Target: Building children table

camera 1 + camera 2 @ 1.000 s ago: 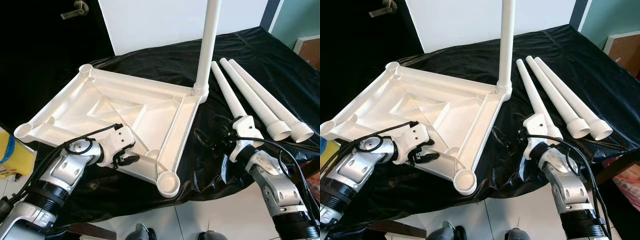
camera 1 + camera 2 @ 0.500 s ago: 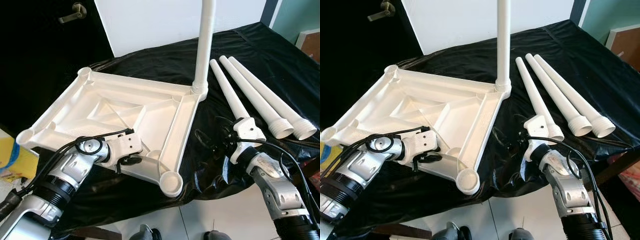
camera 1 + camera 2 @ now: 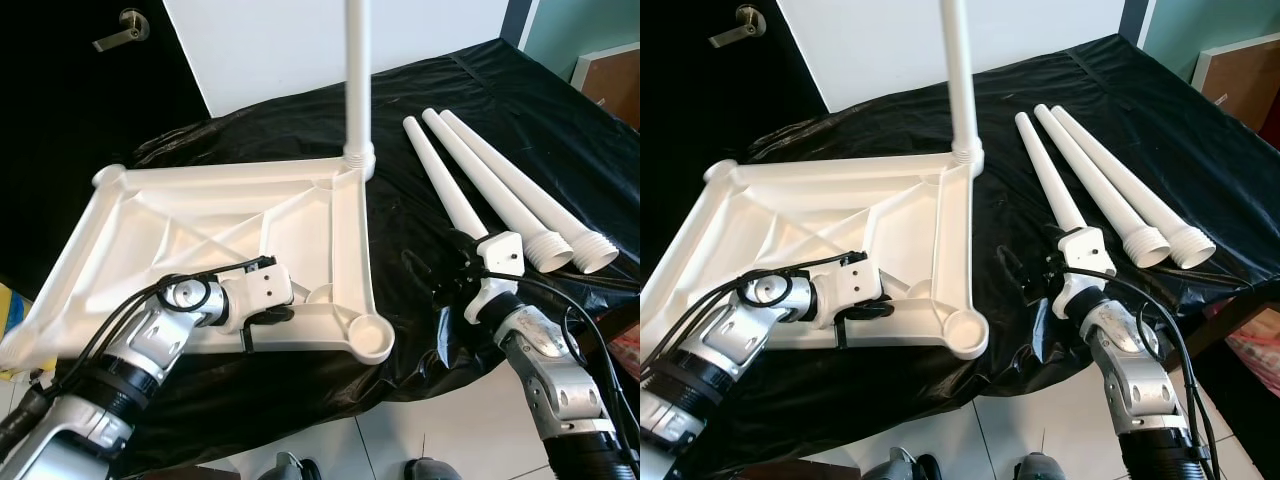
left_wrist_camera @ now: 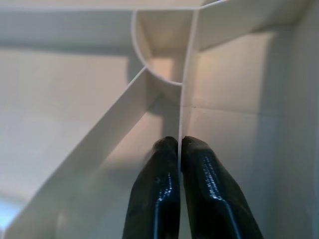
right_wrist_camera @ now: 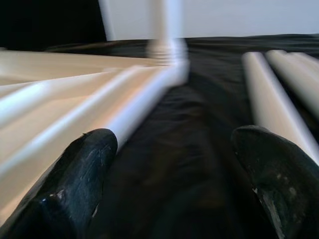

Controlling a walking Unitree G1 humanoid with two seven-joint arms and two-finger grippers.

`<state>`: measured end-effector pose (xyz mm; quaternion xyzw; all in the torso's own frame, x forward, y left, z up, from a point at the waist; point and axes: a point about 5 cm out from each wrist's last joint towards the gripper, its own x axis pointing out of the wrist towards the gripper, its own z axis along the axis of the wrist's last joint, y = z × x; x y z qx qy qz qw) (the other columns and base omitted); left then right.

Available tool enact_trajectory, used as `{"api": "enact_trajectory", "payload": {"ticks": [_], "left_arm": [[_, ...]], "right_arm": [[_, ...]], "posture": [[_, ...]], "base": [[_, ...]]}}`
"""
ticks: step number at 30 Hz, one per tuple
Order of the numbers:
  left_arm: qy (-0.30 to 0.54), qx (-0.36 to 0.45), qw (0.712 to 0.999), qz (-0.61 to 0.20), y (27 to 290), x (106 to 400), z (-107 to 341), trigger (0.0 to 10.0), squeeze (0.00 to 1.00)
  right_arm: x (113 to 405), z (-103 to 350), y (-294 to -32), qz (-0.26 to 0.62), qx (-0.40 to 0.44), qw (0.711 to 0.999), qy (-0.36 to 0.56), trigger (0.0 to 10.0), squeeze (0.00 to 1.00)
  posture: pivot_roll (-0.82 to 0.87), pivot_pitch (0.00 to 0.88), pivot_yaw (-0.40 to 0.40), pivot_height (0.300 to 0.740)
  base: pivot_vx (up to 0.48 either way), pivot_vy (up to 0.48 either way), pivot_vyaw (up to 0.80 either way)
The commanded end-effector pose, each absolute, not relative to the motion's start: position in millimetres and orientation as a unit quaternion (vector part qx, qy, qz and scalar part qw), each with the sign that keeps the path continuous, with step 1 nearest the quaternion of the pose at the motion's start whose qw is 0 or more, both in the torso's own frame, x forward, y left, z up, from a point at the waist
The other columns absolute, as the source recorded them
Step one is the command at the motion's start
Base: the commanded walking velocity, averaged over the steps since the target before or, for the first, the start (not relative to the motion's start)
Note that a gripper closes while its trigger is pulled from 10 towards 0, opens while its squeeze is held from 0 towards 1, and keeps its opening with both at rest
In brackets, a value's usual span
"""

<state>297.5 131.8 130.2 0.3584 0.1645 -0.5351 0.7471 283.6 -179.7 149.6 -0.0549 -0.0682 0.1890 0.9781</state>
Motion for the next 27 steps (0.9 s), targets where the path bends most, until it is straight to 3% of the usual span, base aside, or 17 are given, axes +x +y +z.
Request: {"api": "enact_trajectory", "payload": {"ticks": [1,2,6,7,9,10,12,13,16,17,23,27], "left_arm": [[0.173,0.339,0.777,-0.501,138,297,125,9.6,0.0],[0.165,0.335,0.781,-0.501,136,296,127,8.9,0.0],[0.16,0.331,0.783,-0.501,134,295,128,8.9,0.0],[0.147,0.326,0.791,-0.497,130,294,130,10.0,0.0],[0.138,0.316,0.797,-0.495,126,294,131,10.0,0.05],[0.126,0.302,0.802,-0.499,120,292,134,10.0,0.78],[0.126,0.302,0.802,-0.499,120,292,134,10.0,0.78],[0.111,0.278,0.806,-0.51,113,289,137,10.0,1.0],[0.071,0.248,0.81,-0.526,97,282,146,10.0,1.0],[0.058,0.24,0.812,-0.528,92,280,149,10.0,0.0],[0.036,0.215,0.82,-0.529,85,277,158,10.0,0.0],[-0.018,0.152,0.834,-0.531,74,275,182,10.0,0.0]], "right_arm": [[286,147,-182,0.164,-0.061,0.982,-0.068,10.0,0.0],[288,148,-185,0.146,-0.058,0.985,-0.069,10.0,0.0],[289,148,-187,0.134,-0.056,0.987,-0.07,10.0,0.0],[291,149,-188,0.116,-0.053,0.989,-0.073,10.0,0.0],[292,149,-189,0.105,-0.05,0.99,-0.075,10.0,0.0],[294,150,-189,0.094,-0.049,0.991,-0.078,10.0,0.0],[294,150,-189,0.094,-0.049,0.991,-0.078,10.0,0.0],[296,151,-190,0.08,-0.047,0.992,-0.08,10.0,0.0],[301,154,-194,0.044,-0.054,0.994,-0.081,10.0,0.0],[303,155,-195,0.032,-0.057,0.995,-0.081,10.0,0.0],[307,157,-200,0.003,-0.051,0.996,-0.074,10.0,0.0],[318,160,-209,-0.033,-0.05,0.997,-0.042,10.0,0.0]], "posture": [[-0.1,0.102,0.127,0.74],[-0.1,0.104,0.125,0.74],[-0.1,0.105,0.123,0.74],[-0.09,0.111,0.12,0.74],[-0.09,0.111,0.12,0.74],[-0.09,0.115,0.118,0.74],[-0.09,0.115,0.118,0.74],[-0.09,0.117,0.118,0.74],[-0.08,0.119,0.118,0.74],[-0.08,0.119,0.118,0.74],[-0.08,0.123,0.118,0.74],[-0.09,0.124,0.118,0.74]], "base": [[0.0,0.0,0.0],[0.0,0.0,0.0],[0.0,0.0,0.0],[0.0,0.0,0.0],[0.0,0.0,0.0],[0.0,0.0,0.0],[0.0,0.0,0.0],[0.0,0.0,0.0],[0.0,0.0,0.0],[0.0,0.0,0.0],[0.0,0.0,0.0],[0.0,0.0,0.0]]}}
